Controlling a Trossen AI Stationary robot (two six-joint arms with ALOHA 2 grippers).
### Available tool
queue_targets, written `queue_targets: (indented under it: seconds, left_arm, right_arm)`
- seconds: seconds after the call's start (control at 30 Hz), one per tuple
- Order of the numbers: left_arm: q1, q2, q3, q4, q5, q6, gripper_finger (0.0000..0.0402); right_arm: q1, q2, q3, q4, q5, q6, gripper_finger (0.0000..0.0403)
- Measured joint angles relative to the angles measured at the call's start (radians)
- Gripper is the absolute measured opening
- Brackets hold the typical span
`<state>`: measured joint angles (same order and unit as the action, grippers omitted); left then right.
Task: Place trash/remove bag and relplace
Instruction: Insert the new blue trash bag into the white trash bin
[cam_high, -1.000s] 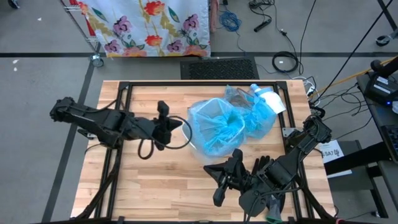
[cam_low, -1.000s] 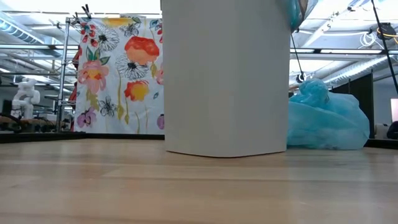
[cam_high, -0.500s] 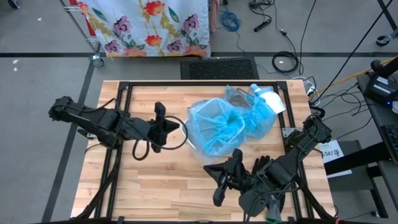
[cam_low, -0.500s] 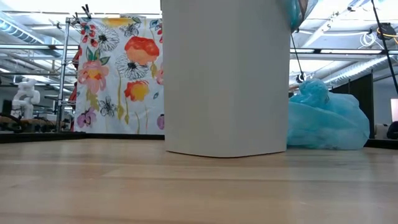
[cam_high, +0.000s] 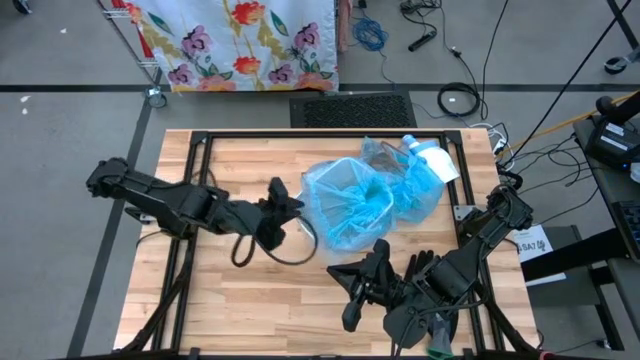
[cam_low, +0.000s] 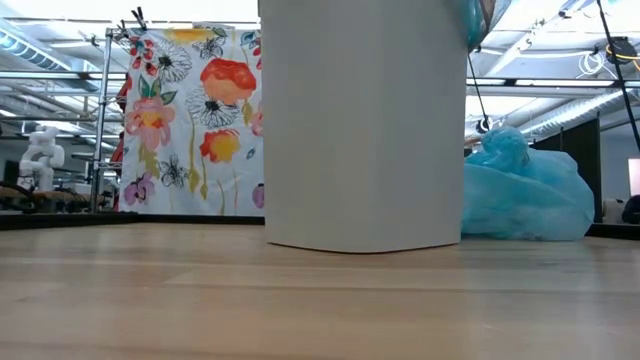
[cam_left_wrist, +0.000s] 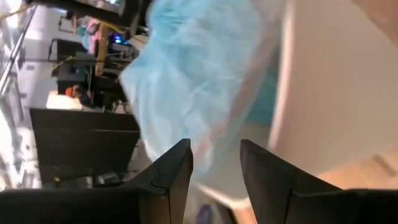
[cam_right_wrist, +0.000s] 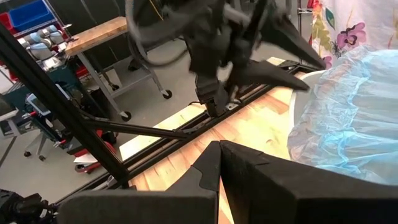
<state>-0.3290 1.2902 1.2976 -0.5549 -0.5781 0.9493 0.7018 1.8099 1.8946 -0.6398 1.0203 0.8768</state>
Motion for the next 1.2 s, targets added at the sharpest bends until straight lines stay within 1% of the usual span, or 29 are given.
queue_targets:
  seconds: [0.13,0.3,0.37,0.47,0.6,0.7,0.77,0.87,0.9,1.0,1.2]
  left_arm:
    - [0.003,0.047,0.0,0.03,-0.045,0.055,0.0141]
    - [0.017,0.098,0.0,0.144,-0.149,0.063,0.0141]
    - [0.023,0.104,0.0,0.175,-0.177,0.094,0.0141]
    - [0.026,0.104,0.0,0.192,-0.181,0.133,0.0141]
    - [0.036,0.104,0.0,0.196,-0.155,0.133,0.0136]
    - [0.039,0.104,0.0,0.209,-0.141,0.135,0.0111]
    - [0.04,0.104,0.0,0.209,-0.13,0.137,0.0078]
    - [0.041,0.104,0.0,0.21,-0.13,0.137,0.0018]
    - [0.042,0.104,0.0,0.21,-0.13,0.137,0.001]
    - [0.042,0.104,0.0,0.209,-0.138,0.137,0.0008]
    - [0.026,0.089,0.015,0.18,-0.256,0.132,0.0003]
  right_arm:
    - [0.0,0.0,0.0,-0.001,0.0,-0.002,0.0]
    - [0.0,0.0,0.0,0.0,0.0,-0.003,0.0]
    - [0.0,0.0,0.0,-0.001,0.0,-0.003,0.0]
    - [0.0,0.0,0.0,-0.001,0.0,-0.006,0.0]
    - [0.0,0.0,0.0,-0.008,-0.001,-0.01,0.0]
    - [0.0,0.0,0.0,-0.029,-0.001,-0.003,0.0]
    - [0.0,0.0,0.0,-0.037,-0.001,-0.003,0.0]
    - [0.0,0.0,0.0,-0.038,-0.001,-0.002,0.0]
    - [0.0,0.0,0.0,-0.038,-0.001,-0.002,0.0]
    - [0.0,0.0,0.0,-0.038,-0.001,0.001,0.0]
    - [0.0,0.0,0.0,-0.041,-0.001,0.022,0.0]
